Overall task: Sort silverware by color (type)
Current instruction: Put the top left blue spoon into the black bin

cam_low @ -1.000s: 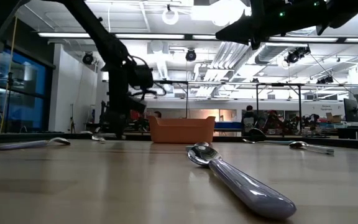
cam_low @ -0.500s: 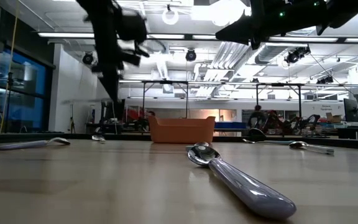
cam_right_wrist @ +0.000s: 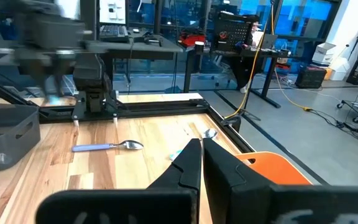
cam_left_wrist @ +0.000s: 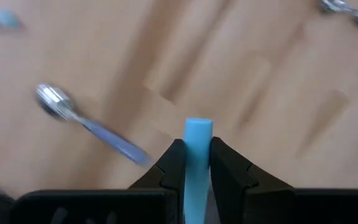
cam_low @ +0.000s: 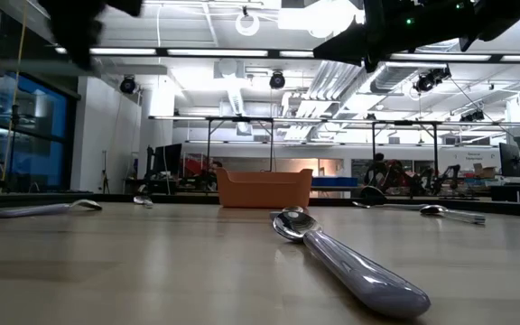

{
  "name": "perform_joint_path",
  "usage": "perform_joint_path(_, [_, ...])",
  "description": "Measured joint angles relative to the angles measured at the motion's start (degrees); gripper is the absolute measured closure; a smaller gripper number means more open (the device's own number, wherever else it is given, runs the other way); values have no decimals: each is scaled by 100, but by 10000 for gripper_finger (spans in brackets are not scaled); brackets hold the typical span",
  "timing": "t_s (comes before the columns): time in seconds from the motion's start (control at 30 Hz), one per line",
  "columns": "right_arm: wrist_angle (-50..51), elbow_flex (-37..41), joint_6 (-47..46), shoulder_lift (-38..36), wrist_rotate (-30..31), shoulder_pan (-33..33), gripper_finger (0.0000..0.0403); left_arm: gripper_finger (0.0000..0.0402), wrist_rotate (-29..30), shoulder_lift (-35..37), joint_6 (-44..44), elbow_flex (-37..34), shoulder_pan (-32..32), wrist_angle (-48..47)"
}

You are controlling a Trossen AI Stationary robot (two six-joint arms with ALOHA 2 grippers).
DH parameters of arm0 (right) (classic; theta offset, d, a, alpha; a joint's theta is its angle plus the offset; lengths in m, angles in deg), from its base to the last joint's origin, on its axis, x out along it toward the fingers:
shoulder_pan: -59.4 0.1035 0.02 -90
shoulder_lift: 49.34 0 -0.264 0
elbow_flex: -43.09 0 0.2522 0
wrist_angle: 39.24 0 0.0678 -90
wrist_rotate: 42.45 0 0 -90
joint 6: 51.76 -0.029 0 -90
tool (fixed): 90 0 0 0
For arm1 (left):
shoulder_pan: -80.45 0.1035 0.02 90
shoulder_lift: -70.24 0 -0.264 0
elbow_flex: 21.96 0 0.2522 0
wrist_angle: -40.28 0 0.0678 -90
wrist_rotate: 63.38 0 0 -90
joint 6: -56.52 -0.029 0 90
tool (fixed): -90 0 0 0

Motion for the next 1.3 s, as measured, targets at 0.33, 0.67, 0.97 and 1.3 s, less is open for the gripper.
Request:
perform_joint_path(0.33, [3,0,102,0,-1,0,403,363,-191,-402,4055,-35,-2476,506])
perform_joint_path(0.67, [6,0,133,0,-1,2,403,363,-220,-772,5412,-957,-3027,1131])
perform_joint_path(0.97, [2,0,133,0,-1,0,403,363,-226,-772,5590,-2051,-2970,2611])
perform_joint_path(1.3, [4,0,138,0,0,0,403,332,-205,-767,5234,-2224,-2970,2727])
